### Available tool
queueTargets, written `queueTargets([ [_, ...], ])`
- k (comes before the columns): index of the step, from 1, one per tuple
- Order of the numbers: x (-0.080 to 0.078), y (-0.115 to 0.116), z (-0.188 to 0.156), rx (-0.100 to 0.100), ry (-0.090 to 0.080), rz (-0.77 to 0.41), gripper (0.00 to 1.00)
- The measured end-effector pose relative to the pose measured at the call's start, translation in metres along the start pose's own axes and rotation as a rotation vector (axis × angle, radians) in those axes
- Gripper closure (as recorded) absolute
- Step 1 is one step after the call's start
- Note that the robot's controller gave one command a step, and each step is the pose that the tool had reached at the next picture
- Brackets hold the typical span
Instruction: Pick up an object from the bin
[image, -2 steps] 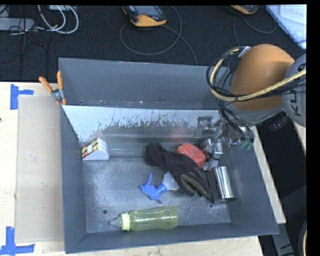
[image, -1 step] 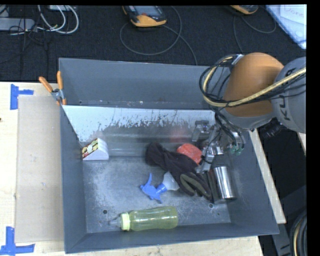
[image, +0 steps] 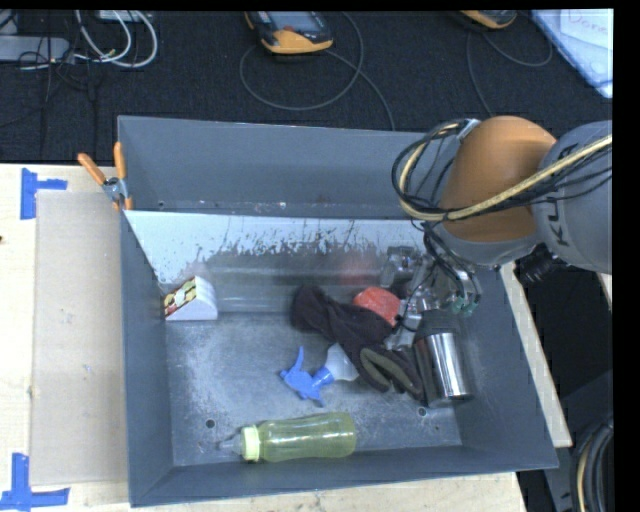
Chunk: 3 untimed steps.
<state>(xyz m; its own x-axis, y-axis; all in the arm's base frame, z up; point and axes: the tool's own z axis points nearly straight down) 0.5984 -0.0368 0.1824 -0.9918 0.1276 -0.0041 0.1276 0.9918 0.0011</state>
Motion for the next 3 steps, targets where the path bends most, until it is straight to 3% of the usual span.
queueTargets([
  [1,0.006,-0.008,0.016,0.001,0.014,-0.147,0.0],
  [2,0.005,-0.001,0.081,-0.006,-0.016,0.214,1.0],
  [3,0.005,-0.001,0.081,-0.006,-0.016,0.213,1.0],
])
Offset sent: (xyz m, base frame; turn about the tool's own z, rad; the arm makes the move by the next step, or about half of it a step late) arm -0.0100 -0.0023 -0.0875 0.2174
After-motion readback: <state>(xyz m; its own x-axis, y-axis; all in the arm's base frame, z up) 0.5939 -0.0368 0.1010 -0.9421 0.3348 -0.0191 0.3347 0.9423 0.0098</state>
